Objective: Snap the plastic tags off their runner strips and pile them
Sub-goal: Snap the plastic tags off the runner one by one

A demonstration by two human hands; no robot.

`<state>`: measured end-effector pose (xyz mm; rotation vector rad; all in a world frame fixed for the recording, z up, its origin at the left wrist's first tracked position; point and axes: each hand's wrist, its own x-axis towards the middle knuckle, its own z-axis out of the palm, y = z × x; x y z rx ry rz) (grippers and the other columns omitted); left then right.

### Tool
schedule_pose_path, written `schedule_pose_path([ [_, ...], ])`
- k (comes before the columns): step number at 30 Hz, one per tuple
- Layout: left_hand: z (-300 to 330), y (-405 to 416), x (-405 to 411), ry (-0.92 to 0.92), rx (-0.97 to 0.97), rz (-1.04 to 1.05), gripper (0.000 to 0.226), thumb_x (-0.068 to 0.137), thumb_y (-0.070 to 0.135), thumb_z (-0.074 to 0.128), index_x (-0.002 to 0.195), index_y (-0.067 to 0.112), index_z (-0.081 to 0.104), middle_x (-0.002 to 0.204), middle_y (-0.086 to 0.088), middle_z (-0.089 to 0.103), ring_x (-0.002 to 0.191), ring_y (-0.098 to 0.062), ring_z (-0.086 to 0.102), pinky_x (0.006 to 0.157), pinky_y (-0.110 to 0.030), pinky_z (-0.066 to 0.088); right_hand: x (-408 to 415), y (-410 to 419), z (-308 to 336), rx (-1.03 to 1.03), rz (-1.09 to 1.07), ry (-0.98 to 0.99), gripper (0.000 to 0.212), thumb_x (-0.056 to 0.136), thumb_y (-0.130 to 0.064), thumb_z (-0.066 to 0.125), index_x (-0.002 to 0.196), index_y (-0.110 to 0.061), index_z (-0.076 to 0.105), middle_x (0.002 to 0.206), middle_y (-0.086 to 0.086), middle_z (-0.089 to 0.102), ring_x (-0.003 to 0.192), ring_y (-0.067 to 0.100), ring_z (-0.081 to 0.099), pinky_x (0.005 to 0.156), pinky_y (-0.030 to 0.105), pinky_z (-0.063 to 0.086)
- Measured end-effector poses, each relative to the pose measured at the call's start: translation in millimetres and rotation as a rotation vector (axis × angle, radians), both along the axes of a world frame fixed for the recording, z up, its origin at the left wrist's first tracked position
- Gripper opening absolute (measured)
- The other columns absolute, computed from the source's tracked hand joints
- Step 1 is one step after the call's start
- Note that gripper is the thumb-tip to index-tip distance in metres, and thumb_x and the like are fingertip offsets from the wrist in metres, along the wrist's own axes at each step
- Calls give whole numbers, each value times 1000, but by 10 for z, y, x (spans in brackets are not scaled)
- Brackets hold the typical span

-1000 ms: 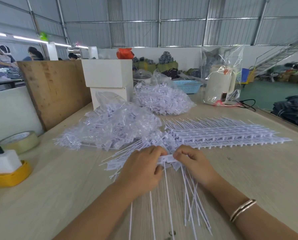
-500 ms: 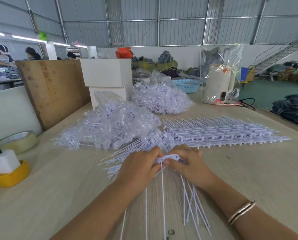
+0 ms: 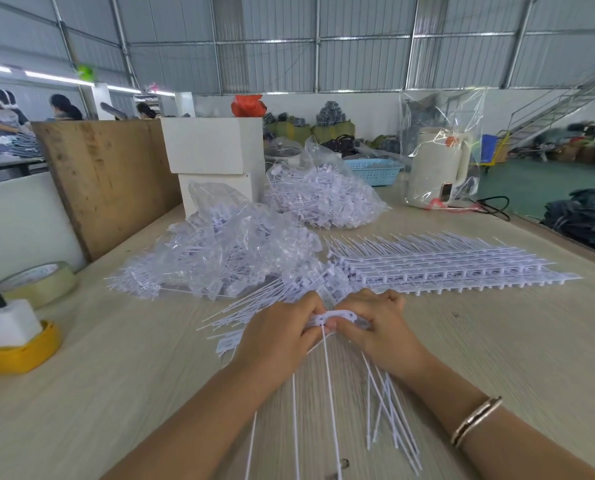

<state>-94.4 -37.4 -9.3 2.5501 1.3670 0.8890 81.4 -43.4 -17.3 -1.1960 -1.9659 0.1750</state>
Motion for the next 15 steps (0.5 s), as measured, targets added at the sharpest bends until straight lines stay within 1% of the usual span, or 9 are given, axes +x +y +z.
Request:
schedule_pose_path([
  [2, -14, -3, 21, -102, -72, -19, 10, 91, 38, 55, 87, 30, 50, 76, 9, 69, 64, -13, 59, 60, -35, 46, -14, -5, -5, 25, -16, 25, 16, 84, -44, 54, 70, -46, 61, 64, -23, 58, 79, 0, 51, 83, 31, 18],
  [4, -15, 0, 26, -160, -106, -4, 12, 90, 38, 58, 89, 27, 53, 75, 8, 68, 65, -14, 61, 62, -40, 50, -9, 5, -3, 8, -35, 73, 17, 85, -42, 55, 70, -49, 59, 68, -20, 62, 81, 1, 53, 85, 28, 17],
  [6, -6, 18, 6, -151, -76, 32, 14, 89, 39, 61, 92, 27, 53, 78, 6, 67, 68, -13, 62, 64, -41, 51, 16, 23, -4, -30, -66, 115, 23, 88, -35, 62, 71, -49, 57, 73, -10, 64, 83, 2, 54, 83, 28, 17],
  [8, 6, 28, -22, -126, -45, 63, 16, 87, 41, 61, 93, 30, 51, 77, 6, 64, 69, -13, 60, 64, -40, 50, 61, 36, 2, -65, -107, 160, 27, 87, -31, 64, 68, -47, 54, 71, -14, 61, 83, -3, 51, 83, 26, 16],
  [10, 21, 24, -28, -131, -32, 71, 17, 87, 41, 61, 96, 30, 51, 80, 7, 63, 70, -13, 58, 64, -38, 50, 106, 50, 11, -105, -132, 168, 22, 86, -36, 64, 68, -44, 55, 73, -17, 60, 87, -7, 49, 79, 25, 14],
  [12, 42, 12, -20, -139, -22, 81, 21, 87, 41, 60, 101, 29, 51, 86, 7, 63, 76, -12, 58, 66, -35, 49, 130, 67, -3, -140, -167, 65, 16, 84, -42, 63, 70, -41, 55, 77, -15, 58, 88, -5, 47, 75, 28, 13],
  [15, 65, 8, -16, -127, 18, 128, 26, 89, 46, 56, 107, 28, 50, 98, 9, 62, 87, -12, 58, 69, -31, 47, 127, 86, -43, -145, -223, -170, 15, 81, -47, 64, 76, -39, 53, 85, -18, 54, 92, 0, 42, 74, 32, 13],
])
